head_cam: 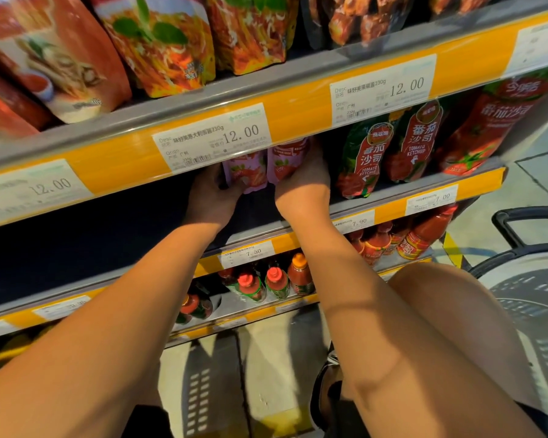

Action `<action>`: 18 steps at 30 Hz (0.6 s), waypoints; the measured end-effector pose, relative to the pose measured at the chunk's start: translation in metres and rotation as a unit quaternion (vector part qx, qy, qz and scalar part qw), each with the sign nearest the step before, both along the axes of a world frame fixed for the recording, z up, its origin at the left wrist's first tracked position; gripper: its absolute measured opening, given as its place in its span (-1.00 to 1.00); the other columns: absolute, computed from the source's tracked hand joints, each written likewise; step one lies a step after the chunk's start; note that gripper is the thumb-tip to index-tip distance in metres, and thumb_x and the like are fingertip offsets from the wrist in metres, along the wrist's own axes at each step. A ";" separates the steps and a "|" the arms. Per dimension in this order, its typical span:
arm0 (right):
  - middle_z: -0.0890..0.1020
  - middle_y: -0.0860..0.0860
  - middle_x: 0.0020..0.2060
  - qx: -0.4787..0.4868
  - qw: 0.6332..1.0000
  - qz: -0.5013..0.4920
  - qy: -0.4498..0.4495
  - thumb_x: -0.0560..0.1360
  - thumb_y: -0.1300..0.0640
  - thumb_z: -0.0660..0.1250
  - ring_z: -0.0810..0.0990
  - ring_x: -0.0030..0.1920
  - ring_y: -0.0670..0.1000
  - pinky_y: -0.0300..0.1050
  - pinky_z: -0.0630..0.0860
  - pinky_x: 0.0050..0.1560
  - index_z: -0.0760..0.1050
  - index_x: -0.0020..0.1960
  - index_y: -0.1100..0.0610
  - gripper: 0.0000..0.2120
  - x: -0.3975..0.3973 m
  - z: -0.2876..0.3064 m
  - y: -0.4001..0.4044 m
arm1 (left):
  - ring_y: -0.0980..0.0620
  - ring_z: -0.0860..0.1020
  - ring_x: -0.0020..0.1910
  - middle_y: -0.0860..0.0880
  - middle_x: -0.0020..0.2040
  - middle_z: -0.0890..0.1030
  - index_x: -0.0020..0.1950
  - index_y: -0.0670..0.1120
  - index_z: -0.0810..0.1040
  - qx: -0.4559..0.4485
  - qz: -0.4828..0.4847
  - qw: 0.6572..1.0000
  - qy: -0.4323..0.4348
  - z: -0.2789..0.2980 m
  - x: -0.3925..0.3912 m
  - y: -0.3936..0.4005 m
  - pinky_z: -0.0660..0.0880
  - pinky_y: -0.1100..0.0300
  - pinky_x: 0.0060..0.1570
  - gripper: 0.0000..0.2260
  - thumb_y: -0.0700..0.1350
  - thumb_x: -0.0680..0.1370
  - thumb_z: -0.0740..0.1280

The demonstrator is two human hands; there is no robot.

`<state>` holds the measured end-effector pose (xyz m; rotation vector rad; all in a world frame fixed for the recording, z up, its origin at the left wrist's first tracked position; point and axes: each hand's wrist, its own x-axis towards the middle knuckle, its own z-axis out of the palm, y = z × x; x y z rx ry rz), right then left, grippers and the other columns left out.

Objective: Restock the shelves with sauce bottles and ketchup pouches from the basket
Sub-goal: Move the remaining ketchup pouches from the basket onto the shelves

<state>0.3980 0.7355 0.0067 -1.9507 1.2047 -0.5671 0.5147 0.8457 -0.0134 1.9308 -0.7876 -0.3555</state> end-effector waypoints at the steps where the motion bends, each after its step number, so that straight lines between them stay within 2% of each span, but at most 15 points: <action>1: 0.40 0.13 0.48 0.001 1.000 0.008 0.023 0.48 0.14 0.46 0.37 0.49 0.13 -0.08 0.35 0.47 0.15 0.59 0.18 -0.22 0.000 0.004 0.000 | 0.08 0.56 0.32 0.03 0.35 0.61 0.45 0.00 0.50 0.004 0.006 1.000 0.003 0.001 0.000 0.001 0.49 -0.02 0.38 -0.56 -0.16 0.57 0.46; 4: 0.39 0.16 0.47 0.019 1.000 0.001 0.019 0.52 0.05 0.42 0.38 0.47 0.17 -0.02 0.36 0.46 0.17 0.57 0.20 -0.27 -0.001 0.014 0.006 | 0.00 0.57 0.31 -0.02 0.33 0.62 0.43 -0.04 0.51 0.015 0.041 0.999 0.014 0.004 0.000 0.004 0.50 -0.08 0.36 -0.53 -0.13 0.53 0.51; 6: 0.42 0.18 0.44 0.025 1.000 -0.006 -0.007 0.55 0.04 0.37 0.43 0.42 0.17 -0.02 0.43 0.38 0.23 0.54 0.20 -0.35 -0.005 0.020 0.012 | -0.04 0.57 0.33 -0.05 0.34 0.61 0.43 -0.08 0.50 0.019 0.055 0.998 0.022 0.006 0.000 0.009 0.50 -0.07 0.35 -0.50 -0.13 0.52 0.53; 8: 0.45 0.20 0.42 0.022 1.000 0.016 0.006 0.58 0.03 0.29 0.46 0.35 0.15 -0.04 0.50 0.23 0.29 0.51 0.20 -0.44 -0.009 0.025 0.022 | -0.04 0.57 0.32 -0.06 0.34 0.62 0.43 -0.09 0.52 0.015 0.054 0.998 0.029 0.008 0.000 0.017 0.51 0.05 0.32 -0.53 -0.15 0.53 0.51; 11: 0.45 0.20 0.38 -0.001 0.998 0.025 -0.056 0.56 0.12 0.31 0.44 0.35 0.18 0.01 0.42 0.38 0.32 0.48 0.20 -0.48 -0.014 0.034 0.034 | 0.03 0.57 0.32 -0.01 0.35 0.62 0.40 -0.06 0.56 0.019 0.057 0.998 0.015 0.011 0.000 0.033 0.43 0.28 0.21 -0.62 -0.14 0.59 0.45; 12: 0.52 0.18 0.29 0.014 0.995 0.012 -0.095 0.54 0.18 0.34 0.50 0.27 0.18 -0.02 0.47 0.32 0.41 0.38 0.16 -0.57 -0.017 0.037 0.039 | 0.04 0.57 0.31 0.00 0.34 0.62 0.40 -0.06 0.57 0.020 0.068 0.997 0.006 0.013 0.001 0.038 0.42 0.30 0.21 -0.64 -0.13 0.60 0.44; 13: 0.60 0.12 0.10 0.040 0.991 -0.005 -0.127 0.50 0.24 0.34 0.55 0.11 0.17 -0.07 0.53 0.16 0.51 0.17 0.10 -0.74 -0.019 0.037 0.041 | 0.06 0.58 0.30 0.00 0.33 0.63 0.39 -0.05 0.59 0.018 0.079 0.997 -0.001 0.015 0.002 0.044 0.41 0.34 0.20 -0.66 -0.13 0.61 0.43; 14: 0.59 0.05 -0.14 0.072 0.986 -0.017 -0.150 0.45 0.30 0.33 0.53 -0.09 0.13 -0.11 0.52 -0.08 0.49 -0.10 0.04 -0.83 -0.022 0.037 0.046 | 0.07 0.59 0.28 0.01 0.31 0.64 0.38 -0.05 0.60 0.013 0.086 0.996 -0.004 0.018 0.003 0.051 0.41 0.41 0.17 -0.68 -0.13 0.61 0.43; 15: 0.51 0.02 -0.31 0.101 0.982 -0.020 -0.157 0.40 0.33 0.31 0.46 -0.24 0.08 -0.11 0.43 -0.24 0.37 -0.29 0.05 -0.77 -0.022 0.035 0.048 | 0.08 0.60 0.27 0.02 0.30 0.65 0.37 -0.05 0.61 0.006 0.085 0.996 -0.002 0.020 0.002 0.058 0.41 0.46 0.15 -0.68 -0.14 0.61 0.43; 18: 0.34 -0.08 -0.50 0.131 0.980 -0.008 -0.153 0.35 0.27 0.33 0.29 -0.42 0.03 -0.15 0.23 -0.40 0.23 -0.41 0.08 -0.69 -0.024 0.041 0.067 | 0.09 0.60 0.27 0.03 0.29 0.66 0.37 -0.02 0.62 -0.014 0.071 0.997 0.001 0.026 -0.003 0.083 0.49 0.36 0.21 -0.68 -0.13 0.61 0.42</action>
